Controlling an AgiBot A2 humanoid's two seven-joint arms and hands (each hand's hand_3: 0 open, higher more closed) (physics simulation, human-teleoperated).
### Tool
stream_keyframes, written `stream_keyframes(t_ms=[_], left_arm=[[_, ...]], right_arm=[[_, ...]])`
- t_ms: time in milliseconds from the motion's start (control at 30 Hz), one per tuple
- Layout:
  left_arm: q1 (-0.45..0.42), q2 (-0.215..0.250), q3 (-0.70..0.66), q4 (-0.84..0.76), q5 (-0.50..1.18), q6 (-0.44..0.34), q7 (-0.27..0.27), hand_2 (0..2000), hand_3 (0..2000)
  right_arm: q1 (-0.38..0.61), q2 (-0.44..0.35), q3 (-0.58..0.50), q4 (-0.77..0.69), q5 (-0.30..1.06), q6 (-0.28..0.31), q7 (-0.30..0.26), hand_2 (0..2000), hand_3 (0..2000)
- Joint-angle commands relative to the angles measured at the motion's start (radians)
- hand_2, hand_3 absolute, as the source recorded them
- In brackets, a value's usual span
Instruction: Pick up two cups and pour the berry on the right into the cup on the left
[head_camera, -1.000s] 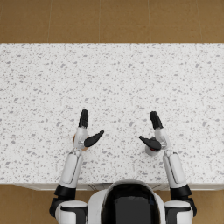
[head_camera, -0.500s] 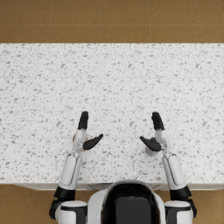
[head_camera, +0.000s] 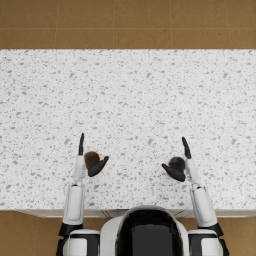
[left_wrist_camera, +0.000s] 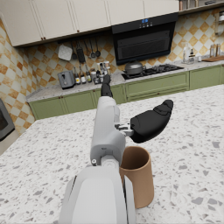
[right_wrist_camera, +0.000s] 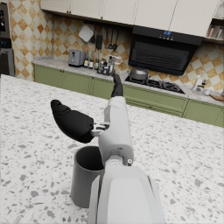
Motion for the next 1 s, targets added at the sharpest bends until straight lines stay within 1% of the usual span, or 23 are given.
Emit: stream_keyframes(t_ms=[33,167,267,367,533,733,800,1000], left_arm=[[-0.062,-0.001,-0.041,-0.025,0.008,0.000,0.000,0,0],[-0.134,0.006,-0.064,-0.028,0.024,0.000,0.000,0,0],[-0.188,0.012,-0.069,-0.022,0.027,0.000,0.000,0,0],[-0.211,0.017,-0.063,0.012,0.029,0.000,0.000,0,0],[-0.195,0.026,-0.051,0.092,0.029,0.000,0.000,0,0],[-0.162,0.038,-0.040,0.203,0.029,0.000,0.000,0,0],[-0.161,0.042,-0.034,0.216,0.029,0.000,0.000,0,0],[-0.118,0.056,-0.020,0.310,0.029,-0.005,-0.001,0,0]], right_arm=[[-0.065,0.021,-0.042,0.013,0.006,0.000,0.000,0,0],[-0.143,0.036,-0.071,0.015,0.017,0.000,0.000,0,0],[-0.192,0.046,-0.063,0.000,0.020,0.000,0.000,0,0],[-0.217,0.047,-0.061,-0.041,0.021,0.000,0.000,0,0],[-0.212,0.034,-0.063,-0.122,0.021,0.000,0.000,0,0],[-0.176,0.010,-0.049,-0.233,0.021,0.000,0.000,0,0],[-0.162,0.000,-0.044,-0.262,0.021,0.014,0.002,0,0],[-0.127,-0.025,-0.030,-0.367,0.020,0.047,0.006,0,0]])
